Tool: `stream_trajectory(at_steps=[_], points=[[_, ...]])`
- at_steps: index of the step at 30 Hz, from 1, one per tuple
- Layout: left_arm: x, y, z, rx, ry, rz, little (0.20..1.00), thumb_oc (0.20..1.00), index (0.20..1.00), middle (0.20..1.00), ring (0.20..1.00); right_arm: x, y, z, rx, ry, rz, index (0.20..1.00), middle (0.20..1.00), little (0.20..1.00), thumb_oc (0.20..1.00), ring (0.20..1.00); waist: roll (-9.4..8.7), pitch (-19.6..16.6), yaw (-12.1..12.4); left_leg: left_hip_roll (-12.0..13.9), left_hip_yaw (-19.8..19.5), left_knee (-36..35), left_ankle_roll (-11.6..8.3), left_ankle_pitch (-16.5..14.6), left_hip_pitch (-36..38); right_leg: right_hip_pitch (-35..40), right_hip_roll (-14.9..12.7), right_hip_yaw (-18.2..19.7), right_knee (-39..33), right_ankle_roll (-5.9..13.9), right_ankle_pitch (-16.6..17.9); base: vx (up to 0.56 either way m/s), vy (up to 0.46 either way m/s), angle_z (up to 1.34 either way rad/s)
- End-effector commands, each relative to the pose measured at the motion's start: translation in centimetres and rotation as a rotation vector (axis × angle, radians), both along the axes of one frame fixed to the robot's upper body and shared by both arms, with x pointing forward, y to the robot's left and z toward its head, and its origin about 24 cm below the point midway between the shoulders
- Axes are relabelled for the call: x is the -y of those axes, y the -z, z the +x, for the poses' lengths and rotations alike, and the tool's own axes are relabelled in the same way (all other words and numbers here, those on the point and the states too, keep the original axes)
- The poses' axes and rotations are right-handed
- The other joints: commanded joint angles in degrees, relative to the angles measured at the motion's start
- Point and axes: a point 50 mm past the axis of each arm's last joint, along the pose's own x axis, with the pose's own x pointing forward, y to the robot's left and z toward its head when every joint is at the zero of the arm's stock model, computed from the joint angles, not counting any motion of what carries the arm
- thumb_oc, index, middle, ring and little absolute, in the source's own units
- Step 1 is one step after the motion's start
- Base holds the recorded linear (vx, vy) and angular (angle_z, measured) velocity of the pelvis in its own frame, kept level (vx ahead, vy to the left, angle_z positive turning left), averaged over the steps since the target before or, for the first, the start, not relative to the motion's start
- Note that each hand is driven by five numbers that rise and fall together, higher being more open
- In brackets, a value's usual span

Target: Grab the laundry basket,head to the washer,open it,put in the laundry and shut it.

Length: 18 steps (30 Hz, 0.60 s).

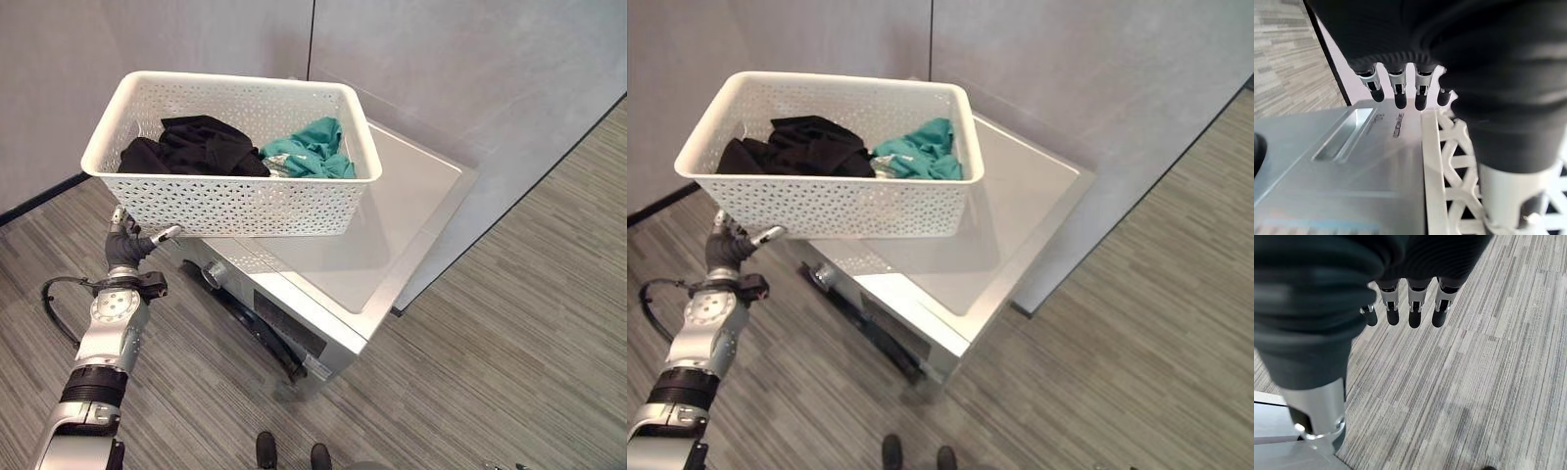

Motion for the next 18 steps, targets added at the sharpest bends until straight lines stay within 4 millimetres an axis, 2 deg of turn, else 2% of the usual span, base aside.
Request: stream_trajectory(at_steps=[1,2,4,9,10,11,12,18], points=[[-1.9,-3.5,0.9,0.097,-0.067,0.077,1.000,1.000,1.000,1.000,1.000,0.4,0.0,-1.8,-0.050,-0.005,-0.006,1.000,1.000,1.000,1.000,1.000,2.15,-1.39,-0.03,1.68,-0.20,0.24,-3.42,-5.69,4.02,-4.52,-0.90,1.75,-0.18,6.02,2.70,0.02,0.020,-0.06],[-1.9,-3.5,0.9,0.097,-0.067,0.077,1.000,1.000,1.000,1.000,1.000,0.4,0.0,-1.8,-0.050,-0.005,-0.006,1.000,1.000,1.000,1.000,1.000,2.13,-1.41,-0.03,1.68,-0.19,0.24,-3.43,-5.70,4.02,-4.52,-0.90,1.76,-0.18,6.02,2.70,0.01,0.019,-0.05],[-3.5,-4.9,1.3,0.076,-0.119,0.137,1.000,1.000,1.000,1.000,1.000,0.6,0.0,-1.8,-0.079,-0.038,-0.021,1.000,1.000,1.000,1.000,1.000,2.41,-1.31,-0.83,1.76,0.49,0.24,-3.54,-5.66,3.78,-5.04,-0.80,2.31,-0.18,6.19,3.04,0.00,0.030,-0.07],[-4.4,-5.8,1.8,0.054,-0.150,0.178,1.000,1.000,1.000,1.000,1.000,0.6,-0.1,-1.7,-0.091,-0.077,-0.027,1.000,1.000,1.000,1.000,1.000,2.74,-1.18,-1.37,1.77,0.95,0.24,-3.60,-5.69,3.50,-5.50,-0.81,2.61,-0.18,6.37,3.27,0.00,0.009,-0.05],[-5.0,-6.3,1.8,0.059,-0.170,0.173,1.000,1.000,1.000,1.000,1.000,1.8,-0.6,-2.0,-0.093,-0.064,-0.042,1.000,1.000,1.000,1.000,1.000,2.79,-1.01,-1.75,1.77,1.06,0.24,-3.63,-5.68,3.46,-5.69,-0.82,2.70,-0.18,6.47,3.37,-0.01,0.009,-0.03],[-4.3,-7.2,2.5,0.078,-0.162,0.200,1.000,1.000,1.000,1.000,1.000,2.4,-0.8,-1.6,-0.103,-0.050,-0.057,1.000,1.000,1.000,1.000,1.000,2.88,-0.92,-1.77,1.72,0.98,0.24,-3.60,-5.66,3.30,-5.81,-0.92,2.66,-0.18,6.49,3.46,-0.02,0.012,-0.03],[-3.8,-8.2,3.4,0.076,-0.146,0.224,1.000,1.000,1.000,1.000,1.000,2.2,-0.9,0.2,-0.070,-0.084,-0.060,1.000,1.000,1.000,1.000,1.000,3.09,-0.41,-1.70,1.59,0.69,0.24,-3.51,-5.46,2.87,-6.18,-1.06,2.43,-0.18,6.51,3.58,0.00,0.000,0.00],[-3.3,-9.4,4.6,0.059,-0.145,0.272,1.000,1.000,1.000,1.000,1.000,1.2,-0.6,0.9,-0.036,-0.104,-0.035,1.000,1.000,1.000,1.000,1.000,3.48,-0.22,-2.11,1.56,0.50,0.24,-3.58,-5.16,2.16,-6.97,-1.10,2.59,-0.18,6.60,3.88,0.00,0.000,0.01]])
